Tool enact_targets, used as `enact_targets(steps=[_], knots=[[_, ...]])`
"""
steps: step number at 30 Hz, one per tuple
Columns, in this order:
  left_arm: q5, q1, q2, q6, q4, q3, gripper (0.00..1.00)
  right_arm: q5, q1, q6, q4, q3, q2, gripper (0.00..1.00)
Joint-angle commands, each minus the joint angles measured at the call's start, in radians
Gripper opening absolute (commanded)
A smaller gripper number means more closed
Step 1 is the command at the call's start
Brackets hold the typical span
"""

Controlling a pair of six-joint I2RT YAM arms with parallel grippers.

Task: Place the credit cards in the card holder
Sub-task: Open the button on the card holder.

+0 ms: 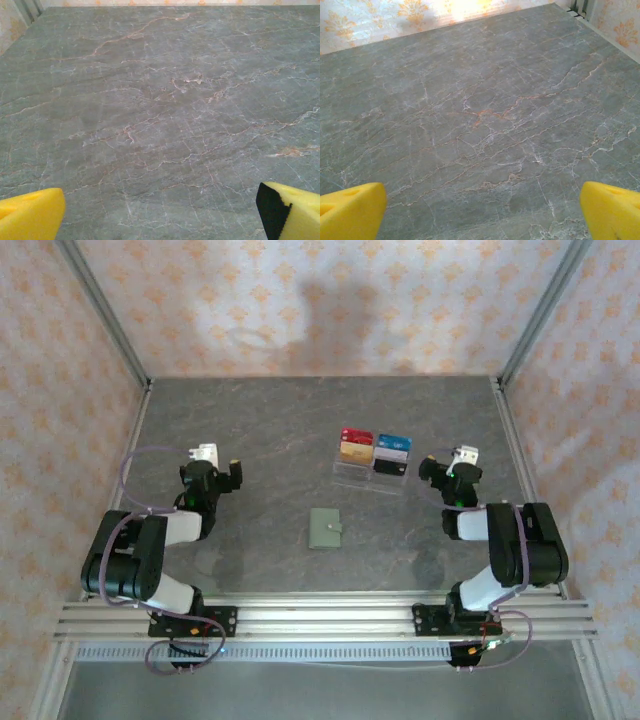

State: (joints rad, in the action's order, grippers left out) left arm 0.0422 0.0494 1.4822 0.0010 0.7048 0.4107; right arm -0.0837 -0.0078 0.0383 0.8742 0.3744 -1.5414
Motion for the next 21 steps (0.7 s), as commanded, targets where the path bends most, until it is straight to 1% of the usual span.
enact_targets(steps=[1, 17, 21], knots=[[0.034, -0.009, 0.017, 0.013, 0.03, 0.02, 1.0, -0.013, -0.006, 0.009, -0.006, 0.02, -0.005, 0.99], [0.034, -0.008, 0.015, 0.012, 0.03, 0.02, 1.0, -0.013, -0.006, 0.01, -0.006, 0.022, -0.004, 0.99], [0.034, -0.008, 0.014, 0.012, 0.03, 0.02, 1.0, 0.009, -0.006, 0.002, -0.004, 0.02, -0.003, 0.99]])
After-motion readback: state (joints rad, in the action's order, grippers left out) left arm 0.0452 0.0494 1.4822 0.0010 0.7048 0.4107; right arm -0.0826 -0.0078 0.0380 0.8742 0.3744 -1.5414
